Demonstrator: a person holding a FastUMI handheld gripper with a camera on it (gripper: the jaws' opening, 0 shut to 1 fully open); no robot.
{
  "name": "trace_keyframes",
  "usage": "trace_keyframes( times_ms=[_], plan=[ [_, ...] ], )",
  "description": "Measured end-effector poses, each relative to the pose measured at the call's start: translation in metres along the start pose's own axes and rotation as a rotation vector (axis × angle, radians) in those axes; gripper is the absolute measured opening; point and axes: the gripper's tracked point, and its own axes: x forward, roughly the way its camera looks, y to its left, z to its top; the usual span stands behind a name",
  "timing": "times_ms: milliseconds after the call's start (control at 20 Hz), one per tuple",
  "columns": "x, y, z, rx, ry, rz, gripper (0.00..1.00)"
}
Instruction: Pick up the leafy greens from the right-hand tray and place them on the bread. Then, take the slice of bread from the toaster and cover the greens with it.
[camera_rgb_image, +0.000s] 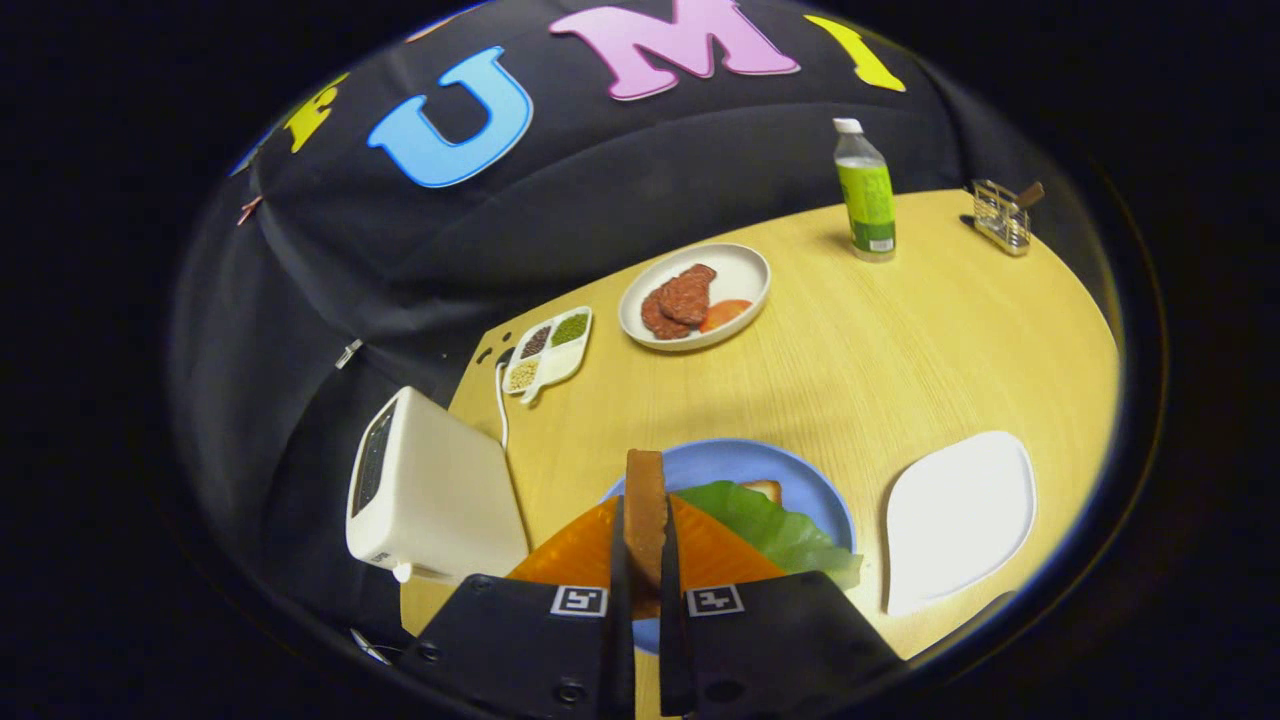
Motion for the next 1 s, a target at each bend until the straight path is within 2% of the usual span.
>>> trace_keyframes(
  times_ms=[200,400,500,650,850,1000],
  plan=[
    [0.008,-0.024,-0.009,0.001,0.016,-0.027,0.14],
    [0.011,-0.037,-0.017,-0.014,0.05,-0.05,0.21],
    [0.018,-0.046,-0.02,-0.038,0.068,-0.078,0.28],
    [0.019,-0.061,-0.028,-0.12,0.093,-0.12,0.57],
    [0.018,-0.068,-0.027,-0.181,0.083,-0.132,0.65],
    [0.013,-0.071,-0.022,-0.278,0.06,-0.158,0.7]
  ],
)
